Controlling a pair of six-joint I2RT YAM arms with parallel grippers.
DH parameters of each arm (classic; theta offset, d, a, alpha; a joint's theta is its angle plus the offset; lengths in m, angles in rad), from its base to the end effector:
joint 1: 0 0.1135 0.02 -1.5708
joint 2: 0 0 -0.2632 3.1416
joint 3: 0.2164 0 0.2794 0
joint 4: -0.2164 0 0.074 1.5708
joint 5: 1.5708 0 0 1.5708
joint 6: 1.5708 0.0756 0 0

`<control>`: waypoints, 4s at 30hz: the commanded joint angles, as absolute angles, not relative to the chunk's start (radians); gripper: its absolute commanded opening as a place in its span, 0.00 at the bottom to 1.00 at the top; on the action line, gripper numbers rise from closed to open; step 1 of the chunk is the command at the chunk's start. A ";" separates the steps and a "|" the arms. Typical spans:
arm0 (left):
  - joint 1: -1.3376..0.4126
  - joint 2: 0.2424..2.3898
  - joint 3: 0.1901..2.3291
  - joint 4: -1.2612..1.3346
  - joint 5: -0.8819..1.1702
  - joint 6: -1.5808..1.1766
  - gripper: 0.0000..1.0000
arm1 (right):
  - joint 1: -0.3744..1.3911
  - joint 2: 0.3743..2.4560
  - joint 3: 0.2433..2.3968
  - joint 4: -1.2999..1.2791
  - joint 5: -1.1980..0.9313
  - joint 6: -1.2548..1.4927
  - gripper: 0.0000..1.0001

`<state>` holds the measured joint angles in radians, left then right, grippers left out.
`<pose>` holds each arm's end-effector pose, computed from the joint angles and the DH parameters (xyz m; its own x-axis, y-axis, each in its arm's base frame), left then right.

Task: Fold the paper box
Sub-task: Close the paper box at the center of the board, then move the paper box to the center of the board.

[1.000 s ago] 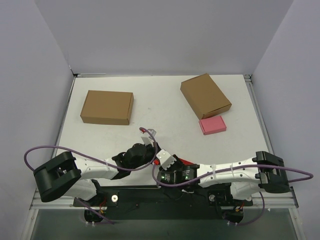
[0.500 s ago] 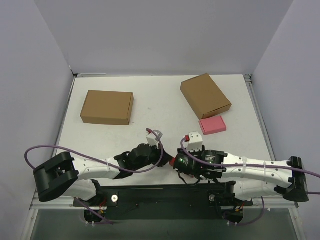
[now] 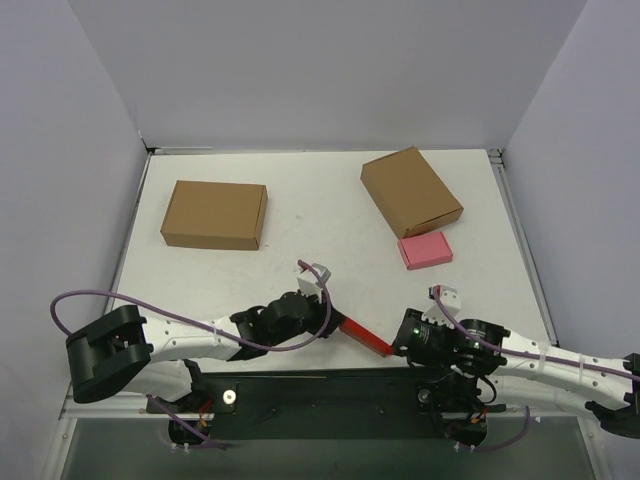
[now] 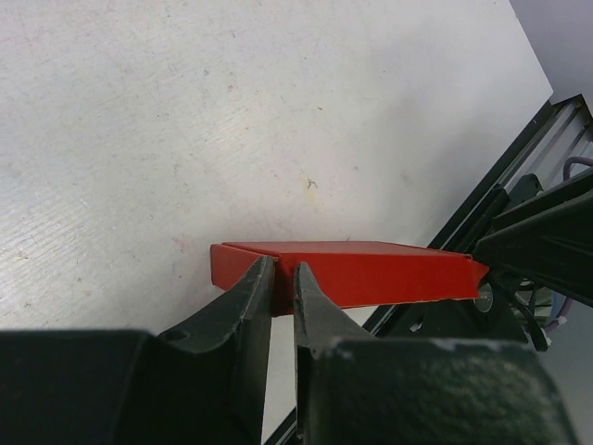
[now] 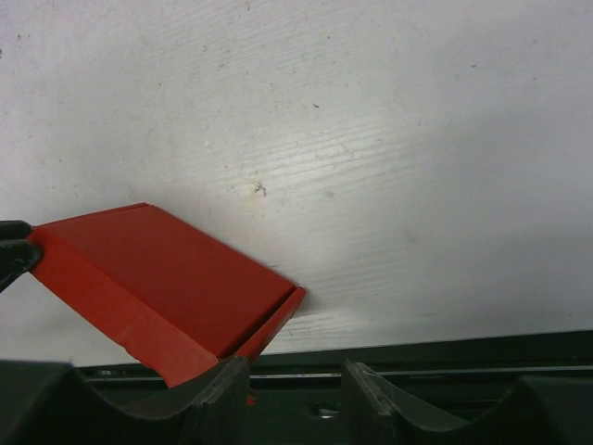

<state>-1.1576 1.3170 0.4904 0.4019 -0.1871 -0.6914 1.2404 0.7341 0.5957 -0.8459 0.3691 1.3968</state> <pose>0.1406 -0.2856 0.1471 -0.6578 -0.0598 -0.7508 0.5353 0.6641 -0.5219 0.0852 0.1644 0.1912 -0.8519 0.3476 -0.3918 0.1246 0.8610 0.4931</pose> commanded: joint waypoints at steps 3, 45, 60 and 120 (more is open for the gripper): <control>-1.169 1.324 0.480 0.245 -0.225 -0.652 0.00 | 1.209 0.666 0.523 -0.715 0.316 1.419 0.44; -1.154 1.357 0.344 0.445 -0.242 -0.511 0.00 | 1.170 0.975 0.597 -0.514 0.181 1.253 0.35; -1.074 1.339 0.454 0.322 -0.285 -0.417 0.53 | 0.931 1.115 0.796 -0.500 0.098 0.683 0.71; -0.729 0.824 0.416 -0.079 -0.210 -0.572 0.65 | 0.675 1.716 0.942 -0.305 0.506 0.537 0.61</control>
<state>-0.7975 0.9737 0.4156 0.0963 -0.1856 -0.5941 0.7570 1.6684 0.9375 -0.2420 0.4500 0.5632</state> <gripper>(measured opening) 0.641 0.598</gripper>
